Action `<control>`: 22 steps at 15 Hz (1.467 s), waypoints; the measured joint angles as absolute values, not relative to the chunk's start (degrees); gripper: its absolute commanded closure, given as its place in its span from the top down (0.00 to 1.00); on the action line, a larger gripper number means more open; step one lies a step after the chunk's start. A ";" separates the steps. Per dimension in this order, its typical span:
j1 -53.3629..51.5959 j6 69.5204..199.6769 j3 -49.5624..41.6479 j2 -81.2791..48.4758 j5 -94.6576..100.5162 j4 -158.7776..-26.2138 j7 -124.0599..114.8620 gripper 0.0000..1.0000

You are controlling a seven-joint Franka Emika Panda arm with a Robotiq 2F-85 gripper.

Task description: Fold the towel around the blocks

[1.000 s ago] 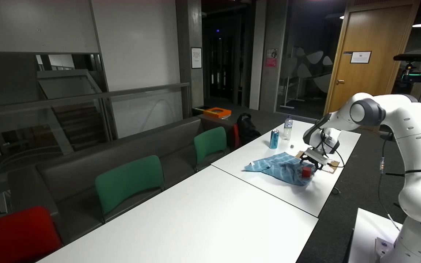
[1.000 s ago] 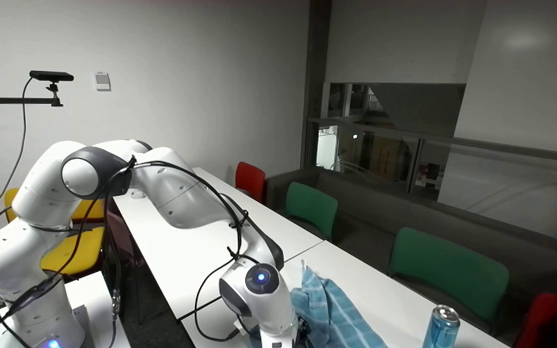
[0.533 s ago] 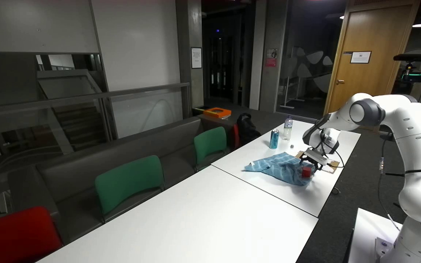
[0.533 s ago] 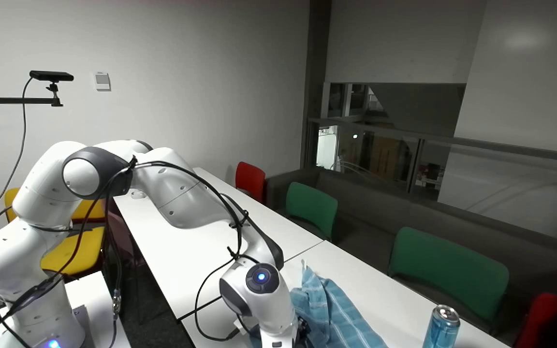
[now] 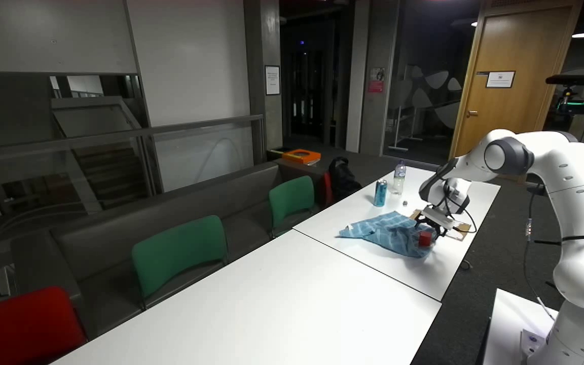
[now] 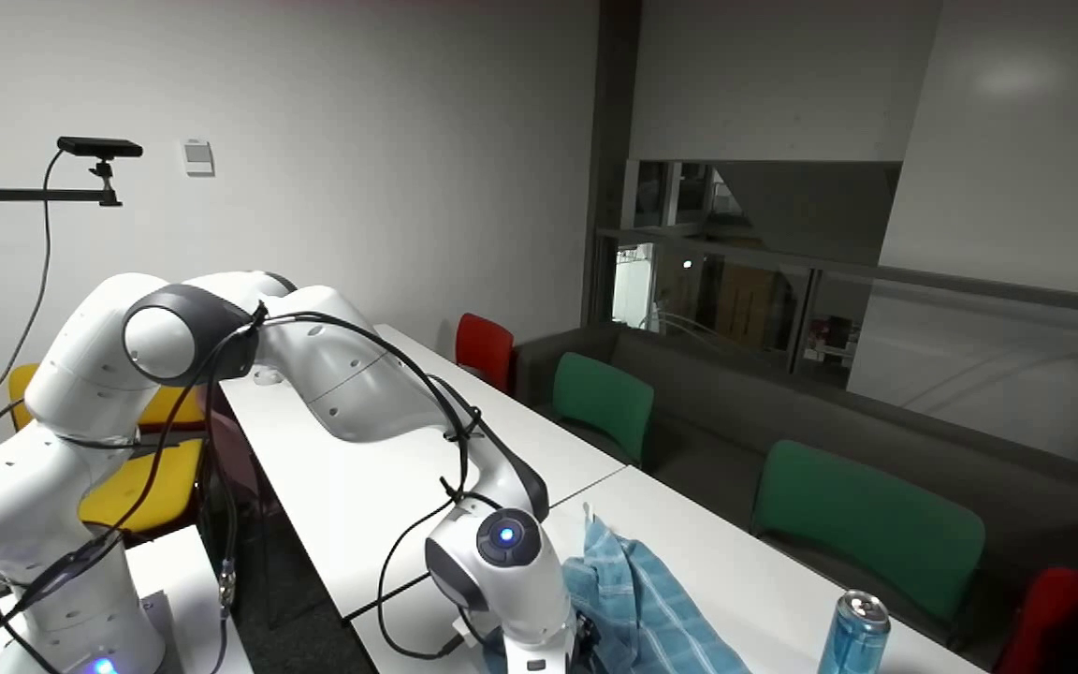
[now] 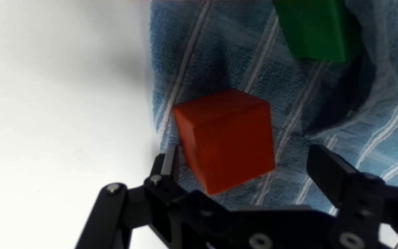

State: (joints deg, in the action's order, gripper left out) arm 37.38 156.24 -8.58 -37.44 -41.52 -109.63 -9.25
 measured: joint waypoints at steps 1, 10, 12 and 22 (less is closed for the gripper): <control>37.31 156.24 -8.58 -37.43 -41.52 -109.63 -9.25 1.00; 34.39 158.21 -8.50 -35.38 -41.57 -112.31 -9.19 1.00; 33.82 159.86 -8.34 -34.26 -41.78 -113.61 -9.03 1.00; 33.70 161.99 -6.01 -25.60 -44.04 -122.49 -5.11 1.00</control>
